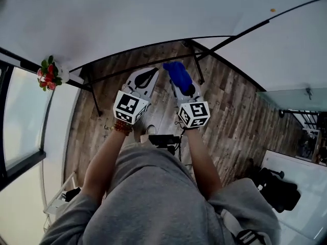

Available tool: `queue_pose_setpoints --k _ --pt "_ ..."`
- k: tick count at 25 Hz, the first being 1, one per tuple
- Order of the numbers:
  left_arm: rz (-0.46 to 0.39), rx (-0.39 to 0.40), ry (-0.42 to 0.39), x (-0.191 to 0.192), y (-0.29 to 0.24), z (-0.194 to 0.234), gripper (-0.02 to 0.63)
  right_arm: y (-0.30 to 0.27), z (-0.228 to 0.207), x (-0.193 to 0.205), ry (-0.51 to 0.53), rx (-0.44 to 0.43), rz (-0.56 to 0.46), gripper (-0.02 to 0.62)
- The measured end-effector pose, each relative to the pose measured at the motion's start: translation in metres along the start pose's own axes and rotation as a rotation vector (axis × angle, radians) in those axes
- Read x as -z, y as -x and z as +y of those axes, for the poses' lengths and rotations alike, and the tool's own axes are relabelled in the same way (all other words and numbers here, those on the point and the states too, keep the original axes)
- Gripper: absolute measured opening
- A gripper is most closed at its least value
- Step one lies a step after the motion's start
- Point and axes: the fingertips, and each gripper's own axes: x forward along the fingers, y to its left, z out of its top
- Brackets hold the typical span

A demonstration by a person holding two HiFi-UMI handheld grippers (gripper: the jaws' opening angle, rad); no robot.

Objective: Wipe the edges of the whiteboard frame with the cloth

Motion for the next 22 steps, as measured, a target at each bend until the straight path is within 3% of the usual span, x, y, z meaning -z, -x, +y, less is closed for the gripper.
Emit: queue_pose_setpoints --k 5,13,18,22 --pt "-0.061 0.034 -0.102 -0.036 -0.021 0.002 0.009 0.01 -0.003 -0.059 0.046 0.133 -0.113 0.136" --pt "-0.104 -0.06 -0.146 -0.08 -0.016 0.022 0.009 0.029 0.002 -0.152 0.12 0.288 -0.288 0.135" --pt "-0.132 -0.099 -0.169 -0.094 -0.002 0.029 0.009 0.037 0.019 -0.159 0.144 0.366 -0.321 0.137" --pt "-0.15 -0.096 -0.139 -0.094 0.005 0.032 0.009 0.025 0.038 -0.148 0.136 0.361 -0.299 0.137"
